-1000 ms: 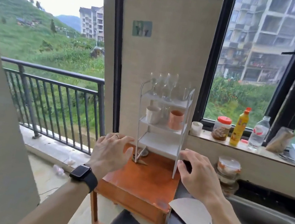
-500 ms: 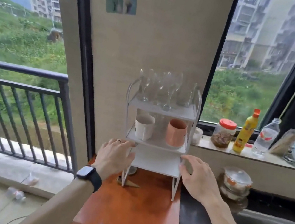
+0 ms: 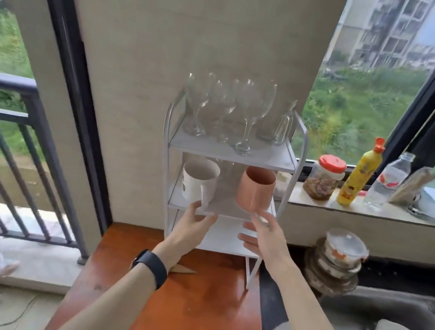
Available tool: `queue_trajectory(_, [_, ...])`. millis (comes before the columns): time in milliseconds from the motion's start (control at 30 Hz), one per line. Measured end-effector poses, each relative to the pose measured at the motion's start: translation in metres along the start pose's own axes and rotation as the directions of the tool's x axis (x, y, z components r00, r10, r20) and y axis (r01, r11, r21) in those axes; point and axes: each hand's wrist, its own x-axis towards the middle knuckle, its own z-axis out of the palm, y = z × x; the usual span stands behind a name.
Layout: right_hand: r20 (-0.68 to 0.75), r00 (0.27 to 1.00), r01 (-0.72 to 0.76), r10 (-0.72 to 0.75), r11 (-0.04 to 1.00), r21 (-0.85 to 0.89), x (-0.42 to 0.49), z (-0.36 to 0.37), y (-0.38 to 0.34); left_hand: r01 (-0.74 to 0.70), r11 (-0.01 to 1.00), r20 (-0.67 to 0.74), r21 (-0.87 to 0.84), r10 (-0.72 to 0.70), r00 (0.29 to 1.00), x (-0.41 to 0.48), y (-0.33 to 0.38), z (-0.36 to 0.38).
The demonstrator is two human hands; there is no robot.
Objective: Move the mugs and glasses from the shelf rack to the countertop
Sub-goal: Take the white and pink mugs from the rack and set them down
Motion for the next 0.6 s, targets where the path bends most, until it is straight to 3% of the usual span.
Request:
queue_trajectory(200, [0.027, 0.999, 0.018, -0.02, 0.997, 0.079, 0.02, 0.003, -0.008, 0.012, 0.98, -0.069, -0.199, -0.026, 0.997, 0.018, 0.009, 0.001])
queue_trajectory(333, [0.1, 0.995, 0.008, -0.014, 0.998, 0.066, 0.028, 0.005, -0.014, 0.0, 0.978, -0.11, -0.21, -0.024, 0.994, 0.019, 0.006, 0.002])
queue_trajectory(600, [-0.049, 0.994, 0.098, -0.098, 0.995, 0.016, 0.021, 0.005, -0.008, -0.039, 0.982, -0.137, -0.185, 0.013, 0.99, 0.008, -0.008, -0.012])
